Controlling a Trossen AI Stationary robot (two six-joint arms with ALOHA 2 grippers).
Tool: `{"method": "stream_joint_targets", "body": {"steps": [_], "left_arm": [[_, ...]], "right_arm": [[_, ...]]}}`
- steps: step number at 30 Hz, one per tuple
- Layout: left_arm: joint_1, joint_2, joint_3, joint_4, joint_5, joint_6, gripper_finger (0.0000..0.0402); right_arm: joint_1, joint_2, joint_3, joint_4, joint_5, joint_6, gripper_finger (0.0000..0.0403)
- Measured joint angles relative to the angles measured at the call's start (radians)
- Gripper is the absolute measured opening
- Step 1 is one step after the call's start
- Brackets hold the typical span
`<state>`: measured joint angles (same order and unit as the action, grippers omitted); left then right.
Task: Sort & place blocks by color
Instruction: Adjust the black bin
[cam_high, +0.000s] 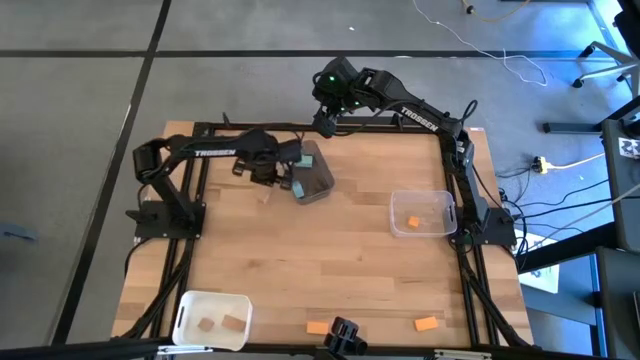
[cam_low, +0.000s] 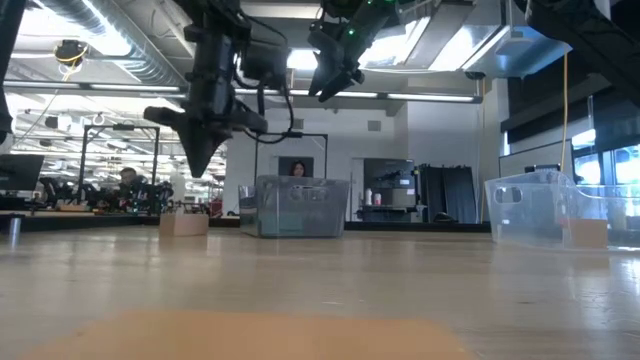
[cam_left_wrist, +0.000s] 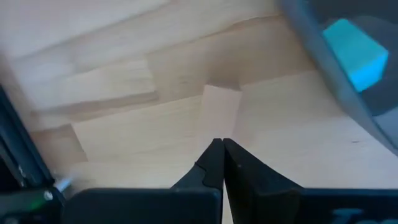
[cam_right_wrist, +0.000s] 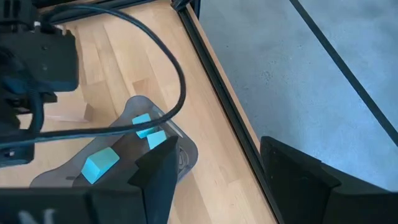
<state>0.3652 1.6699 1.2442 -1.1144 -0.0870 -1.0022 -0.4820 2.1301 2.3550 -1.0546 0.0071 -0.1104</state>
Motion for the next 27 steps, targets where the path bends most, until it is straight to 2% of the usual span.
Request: {"method": "stream_joint_targets", "body": {"steps": [6,13,15,20,24,27], "left_arm": [[-0.007,0.026,0.001,0.096,0.064,0.249,0.0000],[-0.015,0.079,0.000,0.153,0.094,0.475,0.0000],[-0.015,0.079,0.000,0.182,0.124,0.515,0.0000],[-0.011,0.078,0.000,0.179,0.122,0.537,0.0000],[-0.008,0.078,0.000,0.151,0.135,0.568,0.0000],[-0.013,0.078,0.000,0.162,0.137,0.573,0.0000]], "right_arm": [[0.000,0.000,0.000,0.000,0.000,0.001,0.0225],[0.000,0.000,0.000,0.003,0.000,0.002,0.0225],[0.000,0.000,0.000,0.003,0.000,0.001,0.0225],[0.000,0.000,0.000,0.006,0.000,-0.013,0.0225],[0.000,0.002,0.000,0.121,0.002,-0.404,0.0225],[0.000,0.003,0.000,0.197,-0.005,-0.532,0.0225]]}}
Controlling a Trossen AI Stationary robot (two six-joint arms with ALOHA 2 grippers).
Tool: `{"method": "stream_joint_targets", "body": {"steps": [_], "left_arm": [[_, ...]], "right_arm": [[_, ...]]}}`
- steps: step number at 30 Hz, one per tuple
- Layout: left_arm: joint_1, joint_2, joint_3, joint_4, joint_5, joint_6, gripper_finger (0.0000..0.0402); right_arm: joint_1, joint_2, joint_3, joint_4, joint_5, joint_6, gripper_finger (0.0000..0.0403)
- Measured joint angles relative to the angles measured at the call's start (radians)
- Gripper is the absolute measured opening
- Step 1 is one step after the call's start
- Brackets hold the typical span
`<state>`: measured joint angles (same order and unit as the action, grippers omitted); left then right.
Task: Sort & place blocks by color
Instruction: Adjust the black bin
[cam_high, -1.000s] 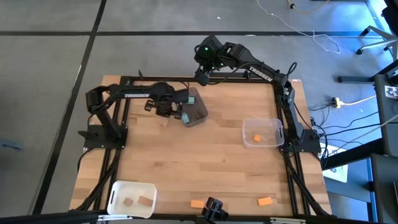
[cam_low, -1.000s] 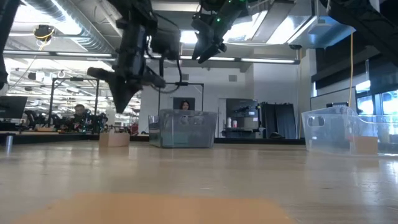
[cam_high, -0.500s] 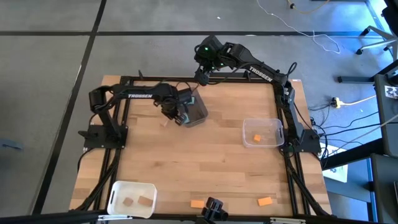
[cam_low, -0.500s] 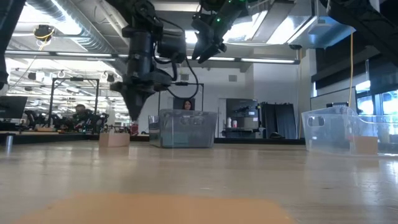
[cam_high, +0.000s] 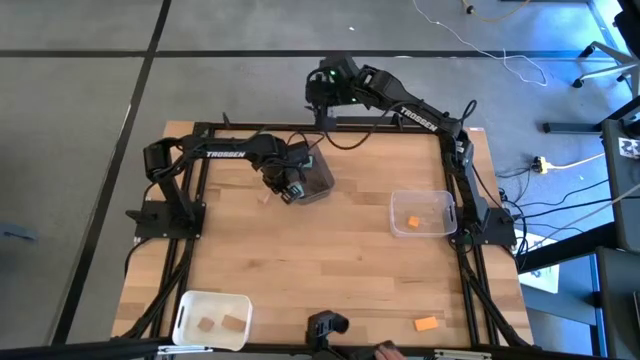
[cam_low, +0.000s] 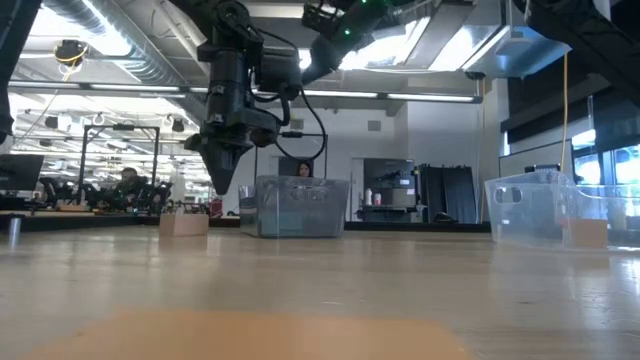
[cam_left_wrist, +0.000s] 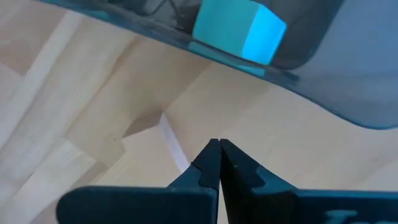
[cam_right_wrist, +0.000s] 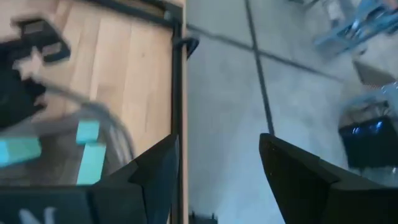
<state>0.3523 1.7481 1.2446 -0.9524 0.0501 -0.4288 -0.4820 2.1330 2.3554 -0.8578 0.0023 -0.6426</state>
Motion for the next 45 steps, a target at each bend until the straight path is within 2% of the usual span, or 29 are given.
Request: {"method": "stream_joint_targets", "body": {"steps": [9,16,18,24,27,35,45], "left_arm": [[0.000,0.000,0.000,0.001,0.043,0.020,0.0000],[-0.016,0.012,0.000,0.031,0.047,0.021,0.0000],[-0.022,0.019,0.000,0.042,0.075,0.021,0.0000],[-0.044,0.055,0.000,0.180,0.102,0.018,0.0000],[-0.039,0.064,0.000,0.254,0.120,0.019,0.0000],[0.016,0.103,0.000,0.406,0.027,0.028,0.0000],[0.099,0.184,0.000,0.603,-0.047,0.047,0.0000]], "right_arm": [[0.008,0.001,0.000,0.147,-0.026,0.014,0.0225],[0.020,-0.044,0.000,0.014,-0.028,0.061,0.0225],[0.024,-0.080,0.000,-0.027,-0.051,0.074,0.0225],[0.052,-0.205,0.000,-0.064,-0.146,0.118,0.0225],[0.071,-0.267,0.000,-0.054,-0.157,0.118,0.0225],[0.108,-0.363,0.000,-0.061,-0.154,0.139,0.0225],[0.108,-0.373,0.000,-0.135,-0.152,0.145,0.0225]]}}
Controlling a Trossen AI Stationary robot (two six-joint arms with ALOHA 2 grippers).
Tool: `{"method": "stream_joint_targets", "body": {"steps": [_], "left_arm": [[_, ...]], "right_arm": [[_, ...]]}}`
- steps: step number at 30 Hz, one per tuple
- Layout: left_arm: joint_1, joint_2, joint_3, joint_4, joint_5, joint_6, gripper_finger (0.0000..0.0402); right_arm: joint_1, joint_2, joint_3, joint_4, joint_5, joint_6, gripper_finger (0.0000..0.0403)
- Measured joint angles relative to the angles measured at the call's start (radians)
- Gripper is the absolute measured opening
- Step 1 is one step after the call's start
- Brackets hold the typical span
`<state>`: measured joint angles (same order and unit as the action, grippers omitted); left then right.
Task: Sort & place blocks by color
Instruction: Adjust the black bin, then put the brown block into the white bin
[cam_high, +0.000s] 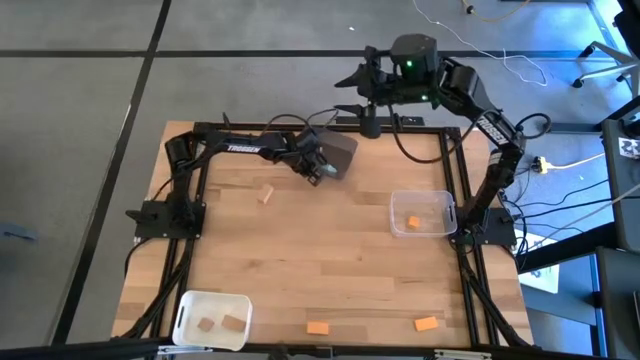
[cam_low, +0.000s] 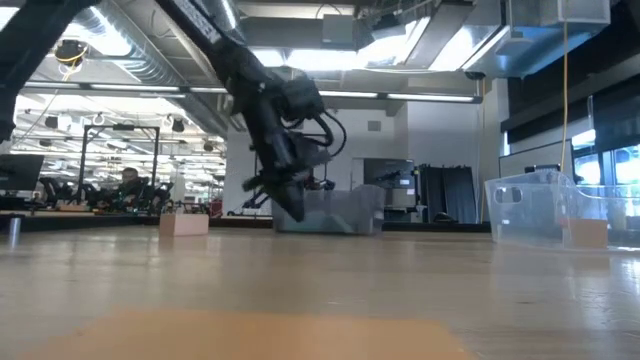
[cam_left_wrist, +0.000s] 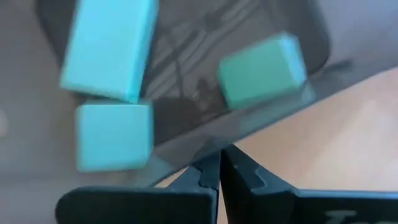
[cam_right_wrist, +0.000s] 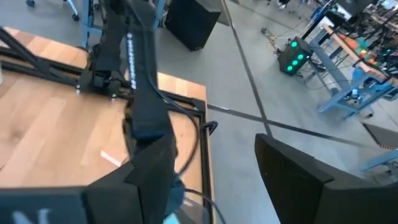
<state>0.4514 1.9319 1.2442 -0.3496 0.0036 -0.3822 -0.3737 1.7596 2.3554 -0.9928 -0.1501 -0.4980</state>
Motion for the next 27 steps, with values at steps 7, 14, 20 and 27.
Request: {"method": "stream_joint_targets", "body": {"steps": [7,14,20,27], "left_arm": [[0.031,0.054,0.003,0.105,-0.011,-0.007,0.0000],[0.033,0.043,0.004,0.105,-0.018,-0.031,0.0000],[0.014,-0.058,0.048,-0.212,0.016,-0.056,0.0000],[-0.063,-0.202,0.052,-0.683,-0.005,-0.246,0.0000]], "right_arm": [[0.000,0.000,0.000,-0.012,0.000,0.000,0.0225],[0.005,-0.001,-0.005,-0.025,0.000,0.004,0.0225],[0.005,-0.001,-0.005,-0.030,0.000,-0.001,0.0225],[0.005,-0.001,-0.005,-0.022,-0.001,-0.003,0.0225]]}}
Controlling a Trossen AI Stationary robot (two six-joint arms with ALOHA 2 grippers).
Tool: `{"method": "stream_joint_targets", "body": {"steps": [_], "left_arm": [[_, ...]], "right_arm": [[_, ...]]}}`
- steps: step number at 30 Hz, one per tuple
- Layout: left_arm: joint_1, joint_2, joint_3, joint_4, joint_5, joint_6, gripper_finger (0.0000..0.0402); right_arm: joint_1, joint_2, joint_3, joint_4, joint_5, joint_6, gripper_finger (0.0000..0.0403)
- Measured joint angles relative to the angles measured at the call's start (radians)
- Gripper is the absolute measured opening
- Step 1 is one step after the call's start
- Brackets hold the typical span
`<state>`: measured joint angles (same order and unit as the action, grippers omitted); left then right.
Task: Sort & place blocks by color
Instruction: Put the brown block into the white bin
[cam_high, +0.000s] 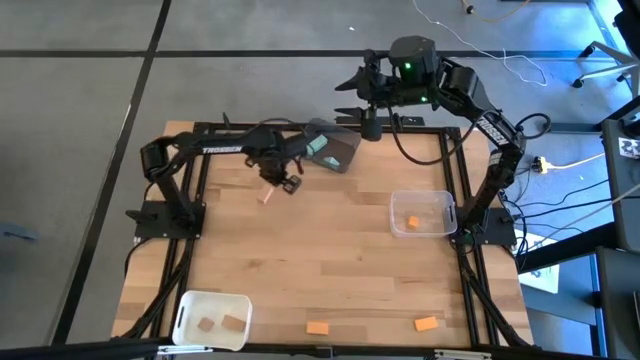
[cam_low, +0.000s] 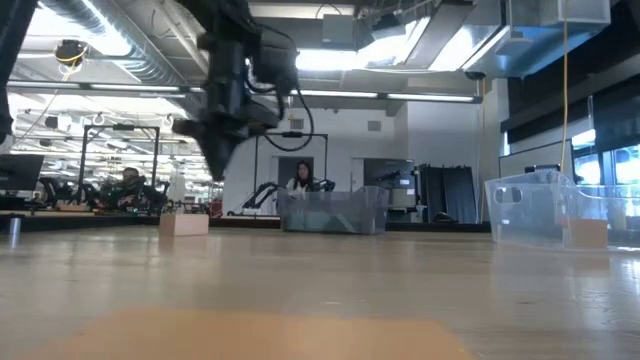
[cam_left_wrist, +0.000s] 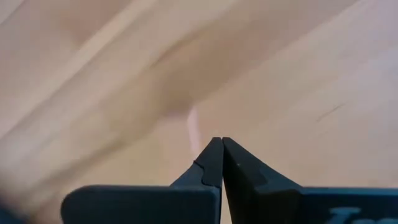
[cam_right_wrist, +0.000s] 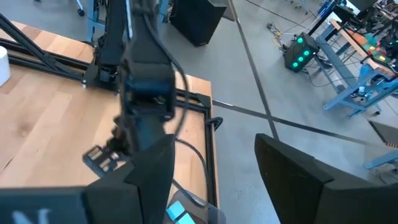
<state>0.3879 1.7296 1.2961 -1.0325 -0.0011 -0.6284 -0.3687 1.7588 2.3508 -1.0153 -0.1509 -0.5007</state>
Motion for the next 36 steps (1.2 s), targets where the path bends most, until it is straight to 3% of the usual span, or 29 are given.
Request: {"method": "stream_joint_targets", "body": {"steps": [3,9,23,29,36], "left_arm": [[-0.042,-0.029,-0.001,-0.117,-0.038,-0.100,0.0000],[-0.094,-0.049,-0.001,-0.119,-0.034,-0.226,0.0000],[-0.105,-0.048,-0.001,-0.143,-0.031,-0.293,0.0006],[-0.079,-0.048,-0.028,-0.117,0.003,-0.287,0.0081],[-0.074,-0.048,-0.191,0.072,0.020,-0.190,0.0182]], "right_arm": [[0.000,0.000,0.000,0.001,0.000,0.000,0.0225],[0.000,0.000,0.000,0.002,0.000,-0.001,0.0225],[0.000,0.000,0.000,0.002,0.000,-0.001,0.0225],[0.000,0.000,0.000,0.002,0.000,-0.001,0.0225],[0.000,0.000,0.000,0.002,0.000,-0.001,0.0225]]}}
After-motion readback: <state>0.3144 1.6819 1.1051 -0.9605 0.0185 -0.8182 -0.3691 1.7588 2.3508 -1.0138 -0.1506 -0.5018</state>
